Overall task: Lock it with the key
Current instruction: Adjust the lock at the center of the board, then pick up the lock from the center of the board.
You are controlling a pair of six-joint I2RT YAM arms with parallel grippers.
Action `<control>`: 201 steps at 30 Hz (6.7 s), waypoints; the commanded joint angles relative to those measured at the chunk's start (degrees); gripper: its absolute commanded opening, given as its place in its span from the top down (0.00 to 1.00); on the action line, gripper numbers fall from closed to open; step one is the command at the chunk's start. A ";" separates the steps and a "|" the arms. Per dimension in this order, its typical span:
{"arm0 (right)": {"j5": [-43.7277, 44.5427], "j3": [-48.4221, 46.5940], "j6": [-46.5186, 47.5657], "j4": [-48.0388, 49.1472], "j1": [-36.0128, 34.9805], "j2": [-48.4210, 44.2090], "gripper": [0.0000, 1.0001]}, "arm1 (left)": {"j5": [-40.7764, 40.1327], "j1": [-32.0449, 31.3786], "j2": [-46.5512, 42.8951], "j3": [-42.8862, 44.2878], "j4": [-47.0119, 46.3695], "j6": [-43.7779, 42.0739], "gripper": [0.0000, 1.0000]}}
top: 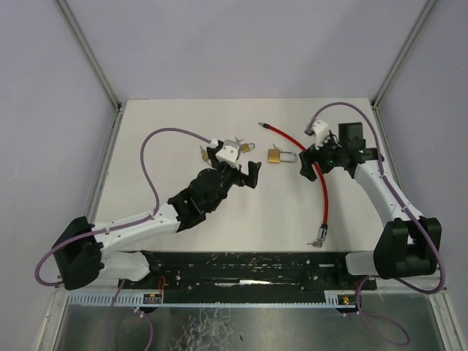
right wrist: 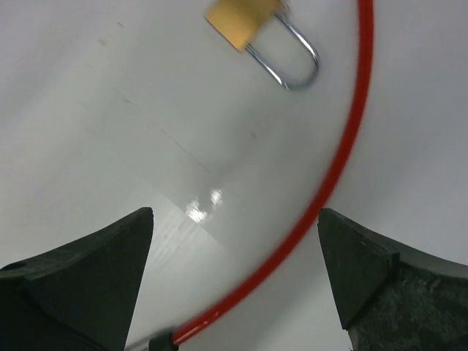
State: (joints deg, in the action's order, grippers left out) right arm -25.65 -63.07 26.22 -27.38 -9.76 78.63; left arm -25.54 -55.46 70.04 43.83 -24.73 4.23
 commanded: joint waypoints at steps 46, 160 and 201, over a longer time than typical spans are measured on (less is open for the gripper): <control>6.49 7.95 -16.03 14.26 15.92 16.45 0.33 | 22.10 5.28 15.36 17.01 4.18 -6.23 0.05; 3.99 6.21 -19.01 13.24 13.80 12.88 1.00 | 38.91 17.85 43.66 29.81 3.46 14.23 0.45; 13.04 3.67 -13.03 14.32 8.58 11.86 1.00 | 43.58 22.35 23.28 1.18 -34.20 16.48 0.31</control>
State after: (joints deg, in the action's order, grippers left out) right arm -8.67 -58.83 10.98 -14.81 -0.82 99.83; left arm 13.63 -33.95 97.82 48.53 -45.10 19.75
